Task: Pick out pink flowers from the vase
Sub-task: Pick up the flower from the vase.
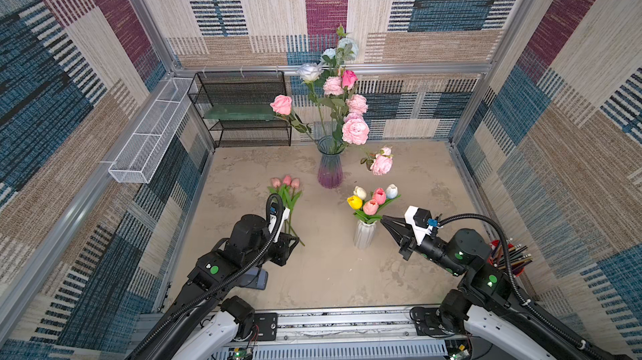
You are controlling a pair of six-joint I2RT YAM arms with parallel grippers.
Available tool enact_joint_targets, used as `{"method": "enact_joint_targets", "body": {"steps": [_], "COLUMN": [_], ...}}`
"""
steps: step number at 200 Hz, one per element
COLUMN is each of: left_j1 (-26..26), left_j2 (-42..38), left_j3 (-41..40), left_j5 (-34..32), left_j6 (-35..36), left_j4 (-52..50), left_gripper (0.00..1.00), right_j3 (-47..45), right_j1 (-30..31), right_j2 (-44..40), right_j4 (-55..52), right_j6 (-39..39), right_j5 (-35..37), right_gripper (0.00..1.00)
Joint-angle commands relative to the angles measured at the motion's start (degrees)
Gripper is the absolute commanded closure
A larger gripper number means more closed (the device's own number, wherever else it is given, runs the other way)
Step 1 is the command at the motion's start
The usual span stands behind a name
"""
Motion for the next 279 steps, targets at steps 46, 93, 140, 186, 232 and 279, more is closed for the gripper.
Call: {"method": "enact_joint_targets", "body": {"steps": [46,93,140,186,232,279], "left_j1": [0.0,0.0,0.0,0.1,0.2,0.1], "left_j2": [-0.6,-1.6,-1.9,-2.3,-2.5,-2.5], "left_j3": [-0.2,-0.4,-0.2,-0.4,-0.3,-0.3], "left_j5": [0.3,-0.1,-0.8,-1.3,-2.0,-2.0], "left_j6": [0.6,0.6,0.8,0.9,0.9,1.0], "left_j4": [1.8,1.8,1.4,1.5,1.2,1.3], "left_gripper": [0.68,0.68,0.68,0.68,0.68,0.68], "right_j3": [1.0,-3.1,-3.6,-3.6,-2.9,-2.1], "right_j1": [5.5,8.7,8.7,8.5,8.5,7.9], "right_j2": [-2.4,3.2,7.1,9.5,12.3,14.6], "right_j4": [-4.5,4.0,10.2,14.0,15.6,16.1], "right_j6": [-2.5,-1.1,0.8,0.5,1.7,2.8], "right_j5": [6.0,11.1,18.9,19.6,19.7,20.7], "right_gripper": [0.74,0.73,0.75,0.75,0.76,0.79]}}
